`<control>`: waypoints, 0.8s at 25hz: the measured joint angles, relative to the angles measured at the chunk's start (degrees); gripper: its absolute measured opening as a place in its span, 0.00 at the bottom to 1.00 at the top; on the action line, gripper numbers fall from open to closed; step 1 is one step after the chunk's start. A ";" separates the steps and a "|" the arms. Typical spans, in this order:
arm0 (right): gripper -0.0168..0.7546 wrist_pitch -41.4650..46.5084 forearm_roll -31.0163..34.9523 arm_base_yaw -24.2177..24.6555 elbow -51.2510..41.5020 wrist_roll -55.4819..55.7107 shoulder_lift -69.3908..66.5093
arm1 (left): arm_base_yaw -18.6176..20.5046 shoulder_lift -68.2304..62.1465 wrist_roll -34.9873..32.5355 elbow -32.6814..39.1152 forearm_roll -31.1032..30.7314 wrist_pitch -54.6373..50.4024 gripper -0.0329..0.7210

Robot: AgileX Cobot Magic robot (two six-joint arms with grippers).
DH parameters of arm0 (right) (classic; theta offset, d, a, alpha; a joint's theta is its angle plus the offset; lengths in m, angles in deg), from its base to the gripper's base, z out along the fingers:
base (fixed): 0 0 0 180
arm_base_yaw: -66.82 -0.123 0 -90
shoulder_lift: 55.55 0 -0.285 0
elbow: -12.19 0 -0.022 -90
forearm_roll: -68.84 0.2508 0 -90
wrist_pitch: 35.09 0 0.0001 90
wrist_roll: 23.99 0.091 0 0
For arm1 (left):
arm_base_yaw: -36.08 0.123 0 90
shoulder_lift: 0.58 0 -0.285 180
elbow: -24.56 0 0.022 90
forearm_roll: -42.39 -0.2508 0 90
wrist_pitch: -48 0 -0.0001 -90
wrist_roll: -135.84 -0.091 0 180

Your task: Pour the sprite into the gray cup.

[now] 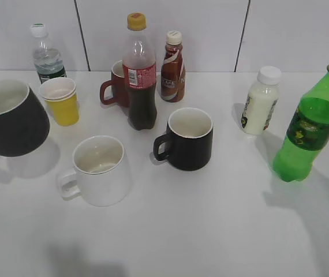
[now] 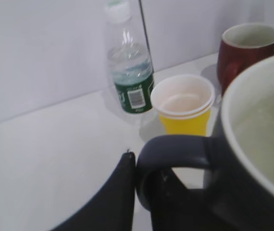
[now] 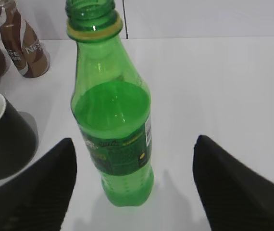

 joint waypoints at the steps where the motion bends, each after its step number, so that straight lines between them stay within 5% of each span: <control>1: 0.75 -0.90 -0.77 0.00 -0.09 0.13 -1.30 | -0.47 0.87 0.00 0.00 0.00 -0.68 0.11; 12: 0.78 -14.71 -22.32 0.00 -0.15 17.81 -20.45 | -3.08 4.92 0.06 0.00 0.00 -2.79 0.11; 20: 0.78 -28.36 -17.66 0.00 -0.15 14.35 -34.08 | -3.08 5.63 0.11 0.00 0.06 -2.79 0.11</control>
